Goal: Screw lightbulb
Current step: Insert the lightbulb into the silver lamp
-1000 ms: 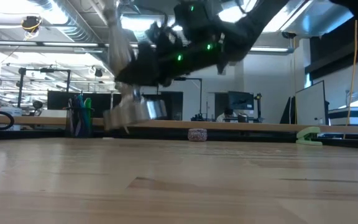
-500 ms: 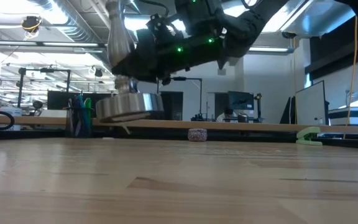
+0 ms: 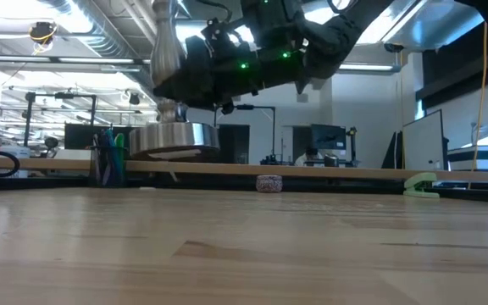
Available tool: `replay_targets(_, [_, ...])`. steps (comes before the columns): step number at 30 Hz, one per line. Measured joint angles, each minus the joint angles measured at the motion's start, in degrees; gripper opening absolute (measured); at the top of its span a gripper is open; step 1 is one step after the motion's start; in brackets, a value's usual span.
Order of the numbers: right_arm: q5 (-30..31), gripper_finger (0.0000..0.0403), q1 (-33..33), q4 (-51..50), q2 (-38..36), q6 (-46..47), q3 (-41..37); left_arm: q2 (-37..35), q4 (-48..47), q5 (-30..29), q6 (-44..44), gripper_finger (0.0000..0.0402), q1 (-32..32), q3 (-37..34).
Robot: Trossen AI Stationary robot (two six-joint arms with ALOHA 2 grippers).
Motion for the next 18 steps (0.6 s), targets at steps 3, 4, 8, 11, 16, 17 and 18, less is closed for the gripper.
replay_targets(3, [0.0,0.0162,0.0,0.4,0.0,0.0,0.0,0.0,-0.1,0.0,-0.3,0.0249,0.0,0.0])
replay_targets(4, [0.0,0.0162,0.0,0.6,0.0,0.0,0.0,0.0,-0.1,0.0,-0.4,0.0249,0.0,0.0])
replay_targets(8, [0.1,0.0162,0.0,1.0,0.0,-0.2,0.0,1.1,-1.9,-0.2,-0.8,0.0249,0.2,0.0])
replay_targets(11, [0.4,0.0162,0.0,1.0,0.0,-0.7,0.0,2.3,-2.3,-0.3,-1.8,0.0249,0.2,0.0])
replay_targets(16, [0.4,0.0162,0.0,0.6,-0.5,-1.1,0.0,3.4,-2.0,-0.4,-1.7,0.0249,0.2,0.1])
replay_targets(17, [0.4,0.0162,0.0,0.3,-0.7,-1.4,0.0,3.6,-1.9,-0.2,-1.7,0.0249,0.2,0.1])
replay_targets(18, [0.4,0.0162,0.0,-0.2,-0.8,-1.9,0.0,3.7,-1.9,0.2,-1.7,0.0249,0.2,0.1])
